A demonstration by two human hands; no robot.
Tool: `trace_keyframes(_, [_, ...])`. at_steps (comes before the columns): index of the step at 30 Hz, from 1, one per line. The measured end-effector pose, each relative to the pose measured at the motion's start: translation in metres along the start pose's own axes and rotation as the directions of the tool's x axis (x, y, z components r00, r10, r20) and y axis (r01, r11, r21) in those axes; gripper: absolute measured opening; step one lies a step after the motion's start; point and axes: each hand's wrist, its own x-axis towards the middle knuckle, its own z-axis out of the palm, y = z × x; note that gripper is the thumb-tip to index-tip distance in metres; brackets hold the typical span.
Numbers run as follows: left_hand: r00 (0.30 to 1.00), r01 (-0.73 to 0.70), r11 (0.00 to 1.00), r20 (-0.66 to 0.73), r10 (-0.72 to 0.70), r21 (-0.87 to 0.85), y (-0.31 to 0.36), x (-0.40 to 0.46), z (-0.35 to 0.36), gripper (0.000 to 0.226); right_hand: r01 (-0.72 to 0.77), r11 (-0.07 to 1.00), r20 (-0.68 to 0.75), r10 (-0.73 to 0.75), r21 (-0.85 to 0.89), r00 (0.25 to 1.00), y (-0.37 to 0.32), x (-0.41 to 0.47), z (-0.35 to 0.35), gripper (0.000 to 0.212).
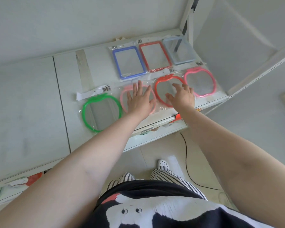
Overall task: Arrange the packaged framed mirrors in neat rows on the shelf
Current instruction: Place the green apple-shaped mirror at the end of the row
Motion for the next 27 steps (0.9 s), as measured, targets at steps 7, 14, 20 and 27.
trace_keyframes(7, [0.990, -0.084, 0.992, 0.124, 0.072, 0.095, 0.061, 0.038, 0.026, 0.081, 0.003, 0.999, 0.086, 0.000, -0.038, 0.996, 0.067, 0.058, -0.026, 0.061])
trace_keyframes(14, [0.990, 0.076, 0.983, 0.108, -0.095, 0.167, 0.084, 0.059, 0.043, 0.087, 0.104, 0.992, 0.212, -0.086, -0.077, 0.973, 0.095, 0.097, -0.031, 0.047])
trace_keyframes(20, [0.961, 0.183, 0.983, -0.210, -0.178, 0.004, 0.084, 0.077, 0.030, 0.056, 0.255, 0.965, 0.015, -0.255, -0.053, 0.967, 0.090, 0.125, -0.032, 0.048])
trace_keyframes(27, [0.935, 0.342, 0.939, -0.110, -0.337, 0.029, 0.040, 0.132, 0.003, 0.054, 0.430, 0.901, 0.198, -0.414, -0.048, 0.889, 0.038, 0.197, -0.017, 0.056])
